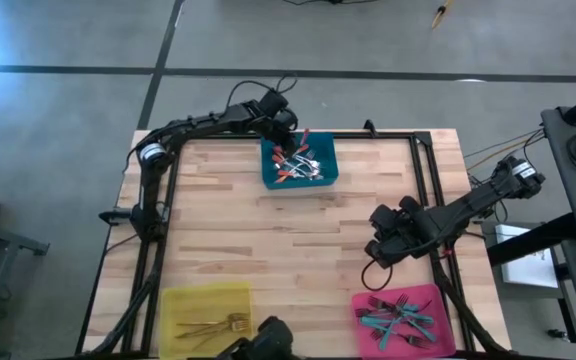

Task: Sort silverware by color (type)
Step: Put the orange fork into the blue bin, then return to Home Position

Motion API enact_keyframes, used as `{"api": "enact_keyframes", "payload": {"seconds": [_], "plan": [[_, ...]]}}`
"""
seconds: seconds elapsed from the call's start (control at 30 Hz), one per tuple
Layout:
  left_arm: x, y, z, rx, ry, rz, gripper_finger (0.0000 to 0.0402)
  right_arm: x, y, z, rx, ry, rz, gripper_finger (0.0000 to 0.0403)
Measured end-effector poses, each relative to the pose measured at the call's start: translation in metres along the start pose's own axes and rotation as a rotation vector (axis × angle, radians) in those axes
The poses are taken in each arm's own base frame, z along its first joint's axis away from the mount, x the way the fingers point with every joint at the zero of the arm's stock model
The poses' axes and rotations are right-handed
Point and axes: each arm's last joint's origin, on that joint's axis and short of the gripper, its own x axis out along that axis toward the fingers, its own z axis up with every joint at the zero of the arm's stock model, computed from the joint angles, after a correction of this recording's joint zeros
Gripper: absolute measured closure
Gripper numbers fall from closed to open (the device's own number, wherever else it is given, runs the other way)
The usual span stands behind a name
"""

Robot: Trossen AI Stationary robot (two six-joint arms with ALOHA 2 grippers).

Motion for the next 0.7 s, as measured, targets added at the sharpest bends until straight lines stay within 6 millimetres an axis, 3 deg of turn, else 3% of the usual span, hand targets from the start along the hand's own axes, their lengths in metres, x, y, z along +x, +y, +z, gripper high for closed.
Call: {"api": "enact_keyframes", "payload": {"seconds": [0.37,0.5,0.7], "plan": [[-0.002,-0.005,-0.001,-0.020,0.042,-0.040,0.0322,-0.006,-0.018,-0.005,0.012,-0.012,-0.050,0.0291],[-0.013,-0.022,0.018,-0.017,0.004,-0.252,0.0320,-0.020,-0.040,-0.006,0.132,-0.081,-0.060,0.0291],[-0.040,-0.066,0.039,-0.010,0.089,-0.650,0.0319,-0.039,-0.079,-0.009,0.223,-0.401,0.088,0.0291]]}}
